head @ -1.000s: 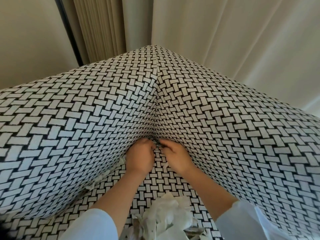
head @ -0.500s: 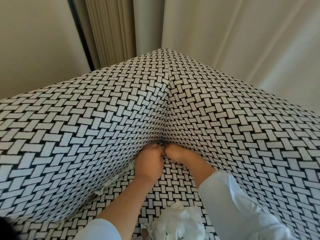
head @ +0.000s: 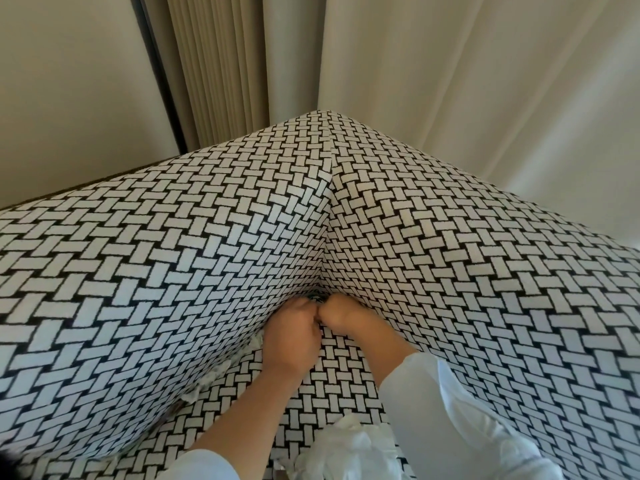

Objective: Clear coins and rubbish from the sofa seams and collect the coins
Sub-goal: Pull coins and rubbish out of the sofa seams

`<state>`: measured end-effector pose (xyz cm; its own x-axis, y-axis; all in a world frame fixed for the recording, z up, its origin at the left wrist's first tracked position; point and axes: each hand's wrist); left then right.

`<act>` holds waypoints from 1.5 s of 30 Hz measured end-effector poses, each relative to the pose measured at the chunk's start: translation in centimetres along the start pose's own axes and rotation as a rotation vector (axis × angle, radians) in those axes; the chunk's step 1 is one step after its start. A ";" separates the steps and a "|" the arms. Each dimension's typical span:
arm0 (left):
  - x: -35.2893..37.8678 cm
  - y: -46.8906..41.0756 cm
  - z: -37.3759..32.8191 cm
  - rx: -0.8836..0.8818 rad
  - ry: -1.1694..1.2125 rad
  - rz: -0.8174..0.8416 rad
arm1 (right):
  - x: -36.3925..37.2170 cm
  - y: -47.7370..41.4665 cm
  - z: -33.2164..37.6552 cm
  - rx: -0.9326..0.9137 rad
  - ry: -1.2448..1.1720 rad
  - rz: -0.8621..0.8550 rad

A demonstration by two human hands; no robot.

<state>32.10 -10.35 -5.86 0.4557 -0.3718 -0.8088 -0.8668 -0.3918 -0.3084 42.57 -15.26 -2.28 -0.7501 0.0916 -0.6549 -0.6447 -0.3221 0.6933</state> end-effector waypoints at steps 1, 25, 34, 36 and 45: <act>0.0 0.0 0.0 0.001 -0.001 -0.001 | -0.2 0.2 0.0 -0.009 0.007 -0.009; -0.2 0.1 0.0 0.002 0.048 0.014 | -3.6 8.3 -1.6 -0.154 -0.143 0.082; -0.2 -0.2 0.2 -0.007 0.040 0.055 | 1.4 2.1 -3.8 0.007 -0.163 -0.107; -0.2 -0.2 0.1 0.001 0.038 0.064 | 1.2 1.2 -3.6 0.010 -0.175 -0.021; -0.2 -0.1 0.0 0.004 -0.006 0.043 | 0.3 0.0 -1.0 0.046 -0.143 0.080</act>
<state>32.15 -10.25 -5.67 0.4164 -0.3833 -0.8244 -0.8867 -0.3716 -0.2751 42.51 -16.20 -2.78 -0.8104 0.2015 -0.5501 -0.5858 -0.2910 0.7564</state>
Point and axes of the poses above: each hand's wrist, its own y-axis away from the middle knuckle, its own x-axis out of the palm, z = x × y, and after that the axes turned 12 degrees about x, right-handed
